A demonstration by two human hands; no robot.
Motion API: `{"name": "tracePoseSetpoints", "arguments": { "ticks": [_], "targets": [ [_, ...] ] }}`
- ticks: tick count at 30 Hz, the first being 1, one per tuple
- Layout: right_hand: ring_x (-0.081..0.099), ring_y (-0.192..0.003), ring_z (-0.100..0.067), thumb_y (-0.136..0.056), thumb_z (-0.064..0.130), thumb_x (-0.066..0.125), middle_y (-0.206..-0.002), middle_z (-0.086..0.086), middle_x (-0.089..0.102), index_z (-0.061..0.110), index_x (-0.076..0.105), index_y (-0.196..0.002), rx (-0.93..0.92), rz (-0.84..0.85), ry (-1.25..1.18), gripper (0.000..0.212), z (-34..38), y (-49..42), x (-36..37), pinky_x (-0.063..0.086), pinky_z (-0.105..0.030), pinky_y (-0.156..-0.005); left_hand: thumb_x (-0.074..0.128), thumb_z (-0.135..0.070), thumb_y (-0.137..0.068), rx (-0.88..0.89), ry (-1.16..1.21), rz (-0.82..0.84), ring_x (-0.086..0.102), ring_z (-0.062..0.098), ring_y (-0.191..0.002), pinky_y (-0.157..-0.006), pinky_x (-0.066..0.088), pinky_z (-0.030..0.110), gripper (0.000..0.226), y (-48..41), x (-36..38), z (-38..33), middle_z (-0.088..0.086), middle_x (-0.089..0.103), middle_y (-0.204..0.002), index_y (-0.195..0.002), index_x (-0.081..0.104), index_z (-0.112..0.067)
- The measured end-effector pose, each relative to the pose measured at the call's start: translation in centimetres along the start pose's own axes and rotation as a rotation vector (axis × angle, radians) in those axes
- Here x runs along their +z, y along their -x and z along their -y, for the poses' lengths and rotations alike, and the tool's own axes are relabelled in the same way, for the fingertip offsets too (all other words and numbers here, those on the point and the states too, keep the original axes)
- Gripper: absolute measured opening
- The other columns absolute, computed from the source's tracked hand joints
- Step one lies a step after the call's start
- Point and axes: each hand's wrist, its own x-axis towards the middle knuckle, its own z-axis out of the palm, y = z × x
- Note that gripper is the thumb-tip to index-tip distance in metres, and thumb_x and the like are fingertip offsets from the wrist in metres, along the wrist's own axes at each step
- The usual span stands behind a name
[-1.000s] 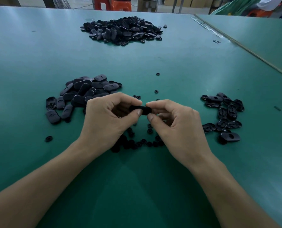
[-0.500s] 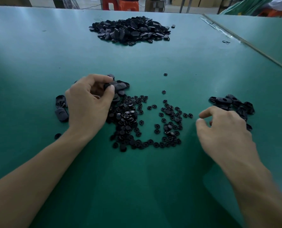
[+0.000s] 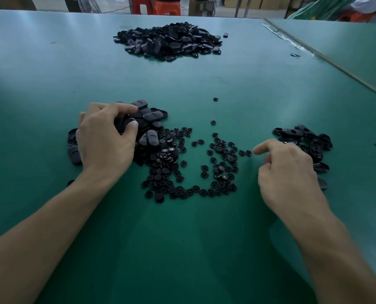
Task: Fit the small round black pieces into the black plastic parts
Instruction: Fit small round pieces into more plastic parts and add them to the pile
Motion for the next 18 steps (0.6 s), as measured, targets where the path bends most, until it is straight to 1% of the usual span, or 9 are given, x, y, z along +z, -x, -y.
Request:
{"name": "tracePoseSetpoints", "arguments": {
  "ticks": [5, 7, 9, 10, 11, 13, 15, 17, 18],
  "targets": [
    [0.050, -0.065, -0.006, -0.090, -0.004, 0.050, -0.120, 0.001, 0.042, 0.027, 0.057, -0.128, -0.156, -0.093, -0.111, 0.049, 0.5, 0.3, 0.1, 0.036, -0.031, -0.074, 0.069, -0.026, -0.089, 0.136, 0.020, -0.049, 0.054, 0.025, -0.096, -0.089, 0.047, 0.044, 0.016, 0.7, 0.0, -0.5, -0.009, 0.052, -0.095, -0.104, 0.072, -0.028],
    [0.053, -0.073, 0.007, -0.090, -0.003, 0.053, -0.128, -0.001, 0.042, 0.026, 0.054, -0.133, -0.212, -0.136, -0.160, 0.052, 0.8, 0.4, 0.2, 0.032, -0.020, -0.071, 0.067, -0.027, -0.090, 0.277, 0.034, -0.067, 0.051, 0.017, -0.088, -0.081, 0.045, 0.036, 0.011, 1.2, 0.1, -0.9, -0.010, 0.055, -0.090, -0.098, 0.073, -0.023],
    [0.040, -0.087, 0.032, -0.091, -0.003, 0.056, -0.130, -0.005, 0.046, 0.020, 0.053, -0.137, -0.269, -0.187, -0.198, 0.052, 0.9, 0.3, 0.4, 0.031, -0.002, -0.074, 0.068, -0.024, -0.091, 0.408, 0.065, -0.053, 0.050, 0.011, -0.077, -0.074, 0.042, 0.027, 0.009, 2.0, 0.2, -1.4, -0.010, 0.060, -0.081, -0.094, 0.073, -0.017],
    [0.039, -0.090, 0.032, -0.091, -0.002, 0.058, -0.128, -0.005, 0.049, 0.018, 0.052, -0.138, -0.281, -0.205, -0.212, 0.052, 0.9, 0.2, 0.6, 0.025, 0.007, -0.076, 0.069, -0.023, -0.091, 0.440, 0.099, -0.033, 0.051, 0.009, -0.071, -0.071, 0.043, 0.024, 0.008, 2.4, 0.3, -1.8, -0.011, 0.060, -0.077, -0.093, 0.073, -0.017],
    [0.047, -0.092, 0.023, -0.092, 0.000, 0.059, -0.125, -0.004, 0.053, 0.017, 0.051, -0.140, -0.279, -0.212, -0.230, 0.051, 0.9, 0.1, 0.8, 0.023, 0.011, -0.077, 0.070, -0.023, -0.090, 0.450, 0.140, -0.003, 0.052, 0.007, -0.066, -0.067, 0.046, 0.022, 0.006, 3.0, 0.3, -2.2, -0.012, 0.060, -0.074, -0.091, 0.073, -0.018],
    [0.059, -0.085, 0.003, -0.093, 0.003, 0.061, -0.109, 0.002, 0.064, 0.017, 0.052, -0.139, -0.278, -0.201, -0.310, 0.049, 1.1, 0.0, 1.1, 0.029, 0.010, -0.074, 0.071, -0.026, -0.090, 0.444, 0.221, 0.060, 0.056, 0.003, -0.060, -0.058, 0.047, 0.018, 0.006, 4.1, 0.4, -3.2, -0.013, 0.061, -0.069, -0.090, 0.073, -0.021],
    [0.063, -0.083, 0.005, -0.092, 0.004, 0.065, -0.089, 0.014, 0.063, 0.017, 0.058, -0.132, -0.315, -0.196, -0.395, 0.043, 1.4, 0.2, 1.5, 0.036, 0.007, -0.071, 0.069, -0.034, -0.089, 0.407, 0.298, 0.126, 0.055, 0.000, -0.054, -0.053, 0.040, 0.009, 0.011, 5.0, 0.5, -4.0, -0.015, 0.061, -0.065, -0.088, 0.073, -0.023],
    [0.062, -0.082, 0.010, -0.089, 0.003, 0.069, -0.082, 0.024, 0.061, 0.016, 0.068, -0.116, -0.387, -0.189, -0.440, 0.030, 1.8, 0.4, 2.0, 0.041, 0.002, -0.071, 0.067, -0.043, -0.087, 0.362, 0.351, 0.193, 0.054, -0.001, -0.051, -0.052, 0.034, 0.004, 0.018, 5.2, 0.5, -4.3, -0.015, 0.062, -0.061, -0.086, 0.072, -0.025],
    [0.063, -0.079, 0.008, -0.088, 0.002, 0.070, -0.080, 0.023, 0.063, 0.016, 0.071, -0.107, -0.427, -0.182, -0.460, 0.024, 2.1, 0.5, 2.2, 0.045, -0.002, -0.071, 0.067, -0.047, -0.086, 0.329, 0.374, 0.225, 0.054, 0.000, -0.050, -0.051, 0.034, 0.004, 0.022, 5.2, 0.5, -4.3, -0.013, 0.062, -0.060, -0.083, 0.071, -0.025]
  ]
}}
